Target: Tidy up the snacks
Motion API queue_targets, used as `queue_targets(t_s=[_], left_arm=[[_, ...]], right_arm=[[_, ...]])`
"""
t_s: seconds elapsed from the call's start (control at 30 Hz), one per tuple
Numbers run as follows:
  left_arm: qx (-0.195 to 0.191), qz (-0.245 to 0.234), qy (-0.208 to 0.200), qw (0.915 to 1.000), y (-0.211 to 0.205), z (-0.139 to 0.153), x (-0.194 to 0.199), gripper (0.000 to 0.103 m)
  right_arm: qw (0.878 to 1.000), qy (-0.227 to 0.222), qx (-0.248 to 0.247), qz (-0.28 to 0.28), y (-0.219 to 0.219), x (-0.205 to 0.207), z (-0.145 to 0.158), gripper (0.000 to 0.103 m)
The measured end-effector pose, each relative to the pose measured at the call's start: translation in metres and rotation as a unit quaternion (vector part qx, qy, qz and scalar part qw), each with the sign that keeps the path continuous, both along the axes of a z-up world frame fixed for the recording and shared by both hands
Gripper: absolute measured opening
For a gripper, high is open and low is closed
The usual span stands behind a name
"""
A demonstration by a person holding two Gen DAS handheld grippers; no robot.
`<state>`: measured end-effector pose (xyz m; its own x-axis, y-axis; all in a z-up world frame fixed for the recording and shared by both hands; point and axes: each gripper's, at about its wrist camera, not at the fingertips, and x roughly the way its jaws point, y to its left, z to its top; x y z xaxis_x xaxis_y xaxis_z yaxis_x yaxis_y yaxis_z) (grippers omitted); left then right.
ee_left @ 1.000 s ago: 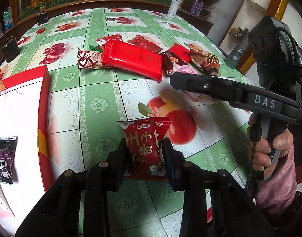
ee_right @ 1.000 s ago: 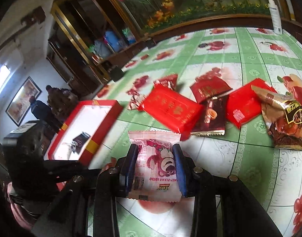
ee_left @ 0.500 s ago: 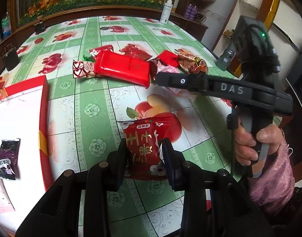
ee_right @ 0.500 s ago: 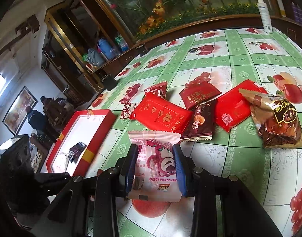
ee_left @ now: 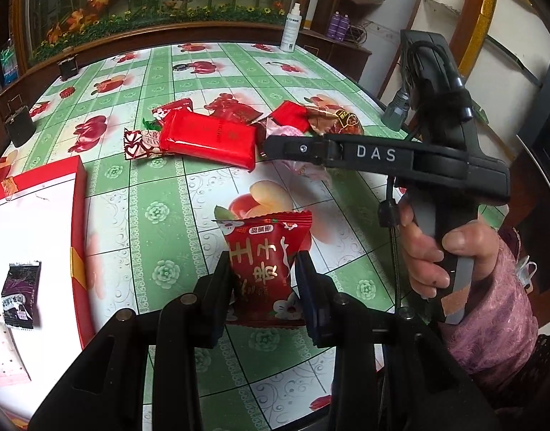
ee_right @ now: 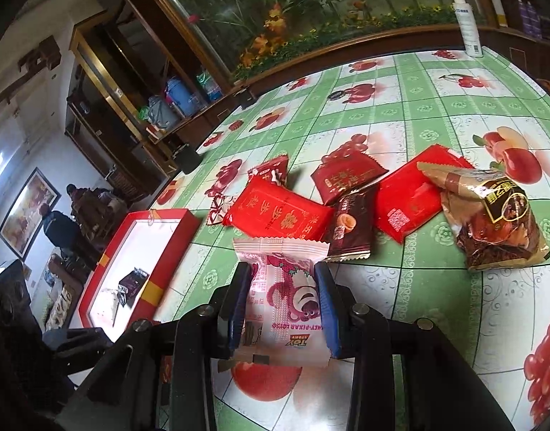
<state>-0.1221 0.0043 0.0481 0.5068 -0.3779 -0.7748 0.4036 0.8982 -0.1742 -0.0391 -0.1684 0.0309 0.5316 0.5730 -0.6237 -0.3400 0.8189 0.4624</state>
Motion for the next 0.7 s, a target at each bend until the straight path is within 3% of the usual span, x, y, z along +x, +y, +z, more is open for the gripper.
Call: queue_targets(t_s=[0.7], left_arm=[[-0.008,-0.007,-0.002,0.9999,-0.0036,0.0033,-0.0091,0.032]], right_arm=[[1.000,0.008,-0.013,-0.025,-0.0033,0.0034,-0.0037,0.037]])
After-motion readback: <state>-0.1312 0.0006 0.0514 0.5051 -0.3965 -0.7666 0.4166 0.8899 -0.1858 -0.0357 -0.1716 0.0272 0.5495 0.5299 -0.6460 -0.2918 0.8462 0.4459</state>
